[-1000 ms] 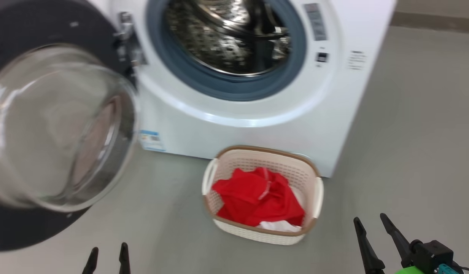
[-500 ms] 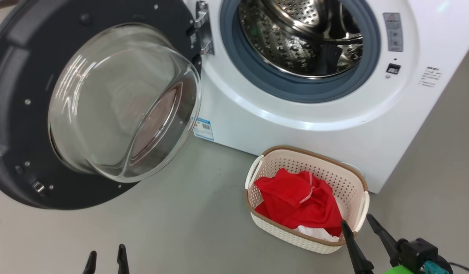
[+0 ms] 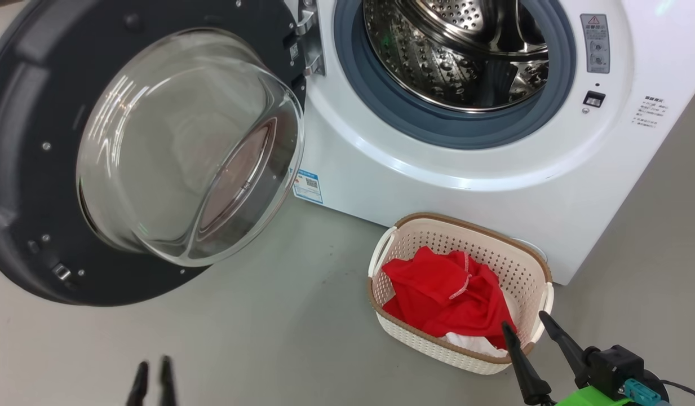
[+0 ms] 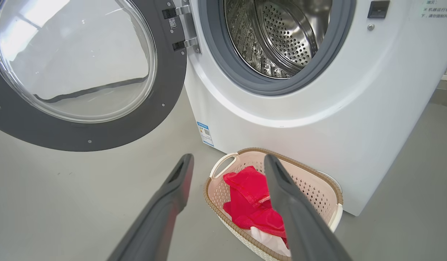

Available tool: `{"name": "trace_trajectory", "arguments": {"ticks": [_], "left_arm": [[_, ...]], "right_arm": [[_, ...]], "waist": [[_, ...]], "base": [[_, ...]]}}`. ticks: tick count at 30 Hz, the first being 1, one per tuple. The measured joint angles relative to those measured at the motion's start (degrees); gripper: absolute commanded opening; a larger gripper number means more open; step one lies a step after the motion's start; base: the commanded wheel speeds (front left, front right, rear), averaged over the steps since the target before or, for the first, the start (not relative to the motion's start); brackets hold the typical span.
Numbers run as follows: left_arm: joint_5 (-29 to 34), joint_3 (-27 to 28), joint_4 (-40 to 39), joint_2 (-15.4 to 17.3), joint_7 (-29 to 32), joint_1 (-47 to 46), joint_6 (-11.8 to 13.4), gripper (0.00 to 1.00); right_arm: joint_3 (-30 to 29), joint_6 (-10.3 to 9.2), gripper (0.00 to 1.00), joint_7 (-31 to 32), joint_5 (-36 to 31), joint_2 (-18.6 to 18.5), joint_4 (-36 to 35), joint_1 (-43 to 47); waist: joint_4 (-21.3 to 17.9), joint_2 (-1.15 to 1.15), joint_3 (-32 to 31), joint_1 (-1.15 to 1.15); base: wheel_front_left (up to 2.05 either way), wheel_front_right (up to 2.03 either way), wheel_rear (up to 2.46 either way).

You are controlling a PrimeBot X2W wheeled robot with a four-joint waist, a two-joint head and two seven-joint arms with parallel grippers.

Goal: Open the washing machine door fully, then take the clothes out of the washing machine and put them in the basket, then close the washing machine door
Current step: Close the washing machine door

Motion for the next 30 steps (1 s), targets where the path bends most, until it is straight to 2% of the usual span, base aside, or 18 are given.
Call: {"name": "trace_trajectory", "arguments": {"ticks": [5,11,13,15,17,19,23,28,30], "left_arm": [[1.07,2.82,-5.34,-0.08,0.0,-0.94,-2.75,0.0],[7.45,13.16,-15.11,-0.14,-0.01,-10.33,-7.79,0.0],[8.21,17.33,-17.49,1.88,-0.03,-16.57,-9.56,0.0],[8.2,18.24,-17.55,3.04,-0.05,-18.66,-9.72,0.0],[7.72,20.07,-17.13,5.78,-0.09,-23.19,-10.1,0.0],[6.64,21.73,-15.23,9.47,-0.09,-27.91,-10.11,0.0],[5.39,21.36,-10.48,17.35,-0.1,-34.76,-10.13,0.0],[-2.71,22.31,2.11,20.38,-0.1,-41.66,-10.15,0.0],[-8.22,22.51,9.29,21.5,-0.09,-44.28,-10.16,0.0]], "right_arm": [[-0.98,0.0,1.0,0.0,0.0,0.77,-0.18,0.16],[-2.54,0.0,1.0,0.0,0.0,1.68,-1.04,0.88],[-3.66,0.0,1.0,0.0,0.0,1.91,-1.6,2.32],[-3.92,0.0,1.0,0.0,0.0,2.08,-1.72,2.8],[-4.35,0.0,1.0,0.0,-0.02,2.58,-1.88,3.2],[-4.5,0.0,1.0,0.0,-0.08,2.94,-2.11,3.22],[-4.78,0.0,1.0,0.0,-0.09,3.08,-2.21,3.2],[-5.0,0.0,1.0,0.01,-0.18,3.1,-2.34,3.04],[-5.08,0.0,1.0,0.0,-0.38,3.09,-2.5,2.89]], "waist": [[-0.32,0.0,-0.46,0.0],[-0.79,0.0,-0.87,0.0],[-1.02,0.0,-0.91,0.0],[-1.07,0.0,-0.86,0.0],[-1.26,0.0,-0.75,0.0],[-1.67,0.0,-0.51,0.0],[-2.65,0.0,0.24,0.0],[-3.66,0.0,1.42,0.0],[-4.01,0.0,1.88,0.0]], "base": [[0.0,0.0,0.0],[0.0,0.0,0.0],[0.0,0.0,0.0],[0.0,0.0,0.0],[0.0,0.0,0.0],[0.0,0.0,0.0],[0.0,0.0,0.0],[0.0,0.0,0.0],[0.0,0.0,0.0]]}}
